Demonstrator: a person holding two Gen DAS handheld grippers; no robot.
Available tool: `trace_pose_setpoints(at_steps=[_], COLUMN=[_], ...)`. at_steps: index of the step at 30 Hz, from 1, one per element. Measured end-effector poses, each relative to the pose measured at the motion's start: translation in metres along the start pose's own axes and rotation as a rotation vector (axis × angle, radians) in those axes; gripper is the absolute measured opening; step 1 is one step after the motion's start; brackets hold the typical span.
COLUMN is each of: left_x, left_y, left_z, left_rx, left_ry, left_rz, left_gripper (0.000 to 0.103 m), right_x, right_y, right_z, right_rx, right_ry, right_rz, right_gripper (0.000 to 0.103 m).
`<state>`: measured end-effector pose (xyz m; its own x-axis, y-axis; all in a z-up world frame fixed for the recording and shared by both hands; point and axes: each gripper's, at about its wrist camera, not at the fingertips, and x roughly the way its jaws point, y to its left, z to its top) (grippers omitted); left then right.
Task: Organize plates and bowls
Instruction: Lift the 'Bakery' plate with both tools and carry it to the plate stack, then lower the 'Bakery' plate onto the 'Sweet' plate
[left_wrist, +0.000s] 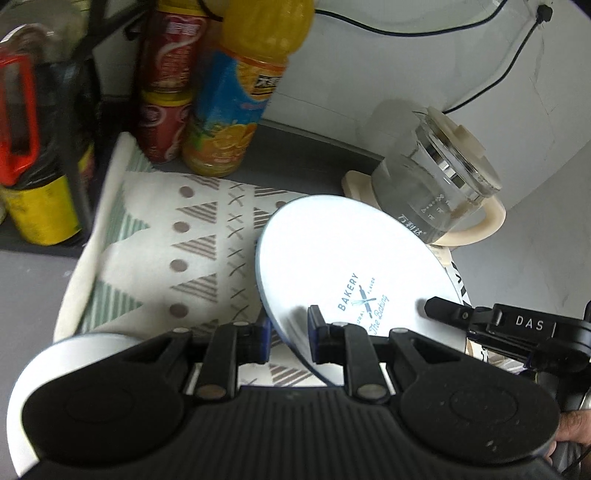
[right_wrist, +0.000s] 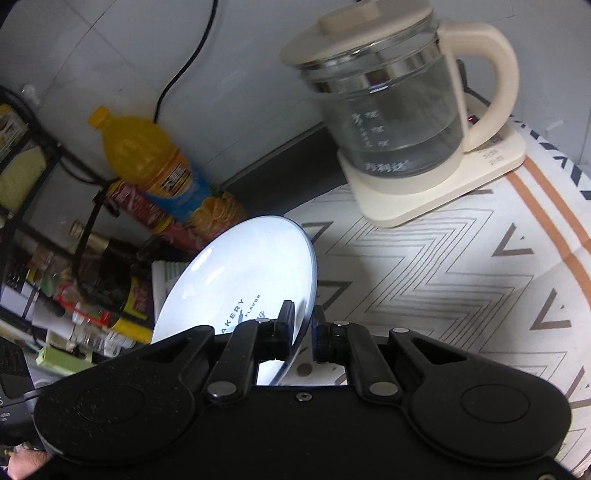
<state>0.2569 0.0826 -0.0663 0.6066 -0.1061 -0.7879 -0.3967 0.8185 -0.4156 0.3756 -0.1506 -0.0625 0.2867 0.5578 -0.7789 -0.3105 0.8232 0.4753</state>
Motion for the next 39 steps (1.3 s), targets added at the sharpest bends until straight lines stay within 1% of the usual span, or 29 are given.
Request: trace_pose_setpoints(at_steps=[13, 19, 31, 39], left_x=[-0.047, -0.066, -0.089, -0.092], left_y=[0.024, 0.041, 0.065, 0.073], left_z=[-0.029, -0.042, -0.067, -0.083], left_rx=[-0.068, -0.095, -0.13, -0.14], left_ry=[-0.064, -0.079, -0.074, -0.047], left_rz=[0.071, 0.108, 0.18, 0.211], left_gripper=[0.018, 0.018, 0.018, 0.018], right_x=[-0.003, 0.0, 0.006, 0.007], right_y=[0.031, 0.048, 0.066, 0.071], right_z=[-0.026, -0.042, -0.072, -0.094], right_rx=[-0.082, -0.12, -0.145, -0.175], right_ry=[0.047, 0.071, 0.128, 0.158], right_rz=[0.063, 0.093, 0.142, 0.129], right_gripper=[0.01, 0.01, 0.011, 0.012])
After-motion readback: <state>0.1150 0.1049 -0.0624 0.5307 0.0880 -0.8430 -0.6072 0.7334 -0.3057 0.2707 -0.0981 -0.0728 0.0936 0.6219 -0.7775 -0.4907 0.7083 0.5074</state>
